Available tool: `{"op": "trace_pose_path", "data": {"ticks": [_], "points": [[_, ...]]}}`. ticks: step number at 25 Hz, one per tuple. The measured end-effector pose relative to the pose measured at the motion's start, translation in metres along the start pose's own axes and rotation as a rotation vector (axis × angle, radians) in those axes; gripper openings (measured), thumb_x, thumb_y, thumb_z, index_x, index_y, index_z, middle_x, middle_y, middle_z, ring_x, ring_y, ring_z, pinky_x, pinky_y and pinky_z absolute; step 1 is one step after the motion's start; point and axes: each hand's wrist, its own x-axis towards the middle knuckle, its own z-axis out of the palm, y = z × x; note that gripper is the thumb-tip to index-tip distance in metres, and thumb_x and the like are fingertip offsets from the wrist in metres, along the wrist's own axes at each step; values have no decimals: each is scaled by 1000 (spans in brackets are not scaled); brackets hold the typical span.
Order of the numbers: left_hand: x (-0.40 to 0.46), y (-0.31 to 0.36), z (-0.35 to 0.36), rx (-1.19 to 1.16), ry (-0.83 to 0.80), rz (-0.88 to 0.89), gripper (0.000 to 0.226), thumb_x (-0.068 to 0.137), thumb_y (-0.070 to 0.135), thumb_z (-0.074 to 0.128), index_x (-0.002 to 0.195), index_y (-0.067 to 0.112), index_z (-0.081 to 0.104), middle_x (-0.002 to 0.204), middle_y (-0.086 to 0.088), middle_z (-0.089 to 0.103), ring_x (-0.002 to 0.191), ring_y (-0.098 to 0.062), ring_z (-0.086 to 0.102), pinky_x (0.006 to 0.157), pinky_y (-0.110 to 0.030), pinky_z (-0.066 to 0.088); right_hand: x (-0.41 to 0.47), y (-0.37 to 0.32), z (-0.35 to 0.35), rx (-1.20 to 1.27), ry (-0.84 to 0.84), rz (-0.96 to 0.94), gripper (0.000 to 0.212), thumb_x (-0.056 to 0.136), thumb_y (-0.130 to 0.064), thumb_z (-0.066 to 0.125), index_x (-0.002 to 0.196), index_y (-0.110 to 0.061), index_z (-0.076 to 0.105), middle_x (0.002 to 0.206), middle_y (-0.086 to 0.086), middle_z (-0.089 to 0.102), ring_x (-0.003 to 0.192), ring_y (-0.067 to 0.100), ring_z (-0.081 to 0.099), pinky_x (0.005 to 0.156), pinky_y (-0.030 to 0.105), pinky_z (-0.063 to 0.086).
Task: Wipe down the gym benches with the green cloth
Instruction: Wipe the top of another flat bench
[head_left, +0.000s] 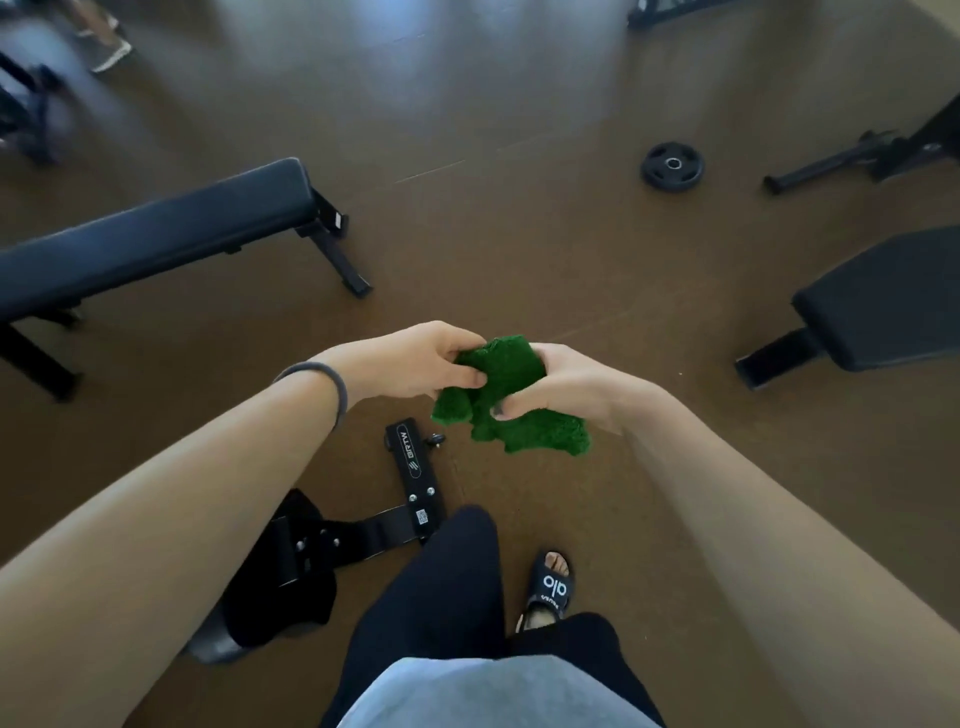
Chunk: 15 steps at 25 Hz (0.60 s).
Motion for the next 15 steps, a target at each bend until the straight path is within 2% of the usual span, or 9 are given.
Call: {"op": "trace_pose_path", "data": {"ticks": [3,4,7,9,10,13,15], "points": [[12,0,-28,106,77,35,20,100,17,63,109,35,68,101,13,74,92,1,70,87,-29,57,31,-19,-22,-77,-24,-26,29,87,-16,78,114,-24,72,108,-1,77,98,17,75,94,41,60],[15,-2,-38,113,94,28,24,98,14,65,110,35,67,101,12,73,92,-1,70,88,-30,58,44,-26,-28,-73,-35,-42,29,88,-14,77,114,-24,72,108,0,78,98,18,75,91,42,61],[33,-18,-72,66,122,-40,51,90,0,65,130,29,58,112,7,69,102,-13,68,90,-40,59,89,-51,-50,-13,-22,-62,30,89,-8,74,116,-23,70,108,0,78,97,19,76,87,40,61],[50,-31,-104,37,167,-71,58,91,-5,59,140,28,54,118,8,67,107,-14,66,96,-41,57,126,-69,-67,6,-35,-52,32,91,-8,73,119,-22,69,111,0,78,98,19,76,87,40,61],[61,-39,-124,10,195,-71,54,93,-5,55,137,27,56,118,8,67,107,-14,66,96,-39,56,148,-78,-75,-15,-53,-42,34,91,-9,73,121,-23,67,113,-1,77,100,18,75,89,40,60],[97,-57,-197,-79,211,-75,38,94,5,55,122,31,60,111,5,68,94,-14,68,82,-32,57,225,-113,-99,-65,-75,-11,39,91,-11,74,126,-26,65,116,-2,76,103,18,74,92,41,60],[116,-70,-236,-132,191,-86,31,97,20,62,125,32,60,115,7,69,101,-12,68,91,-35,58,272,-137,-107,-71,-90,-7,39,91,-11,74,126,-26,66,114,-3,77,102,17,75,91,40,60]]}}
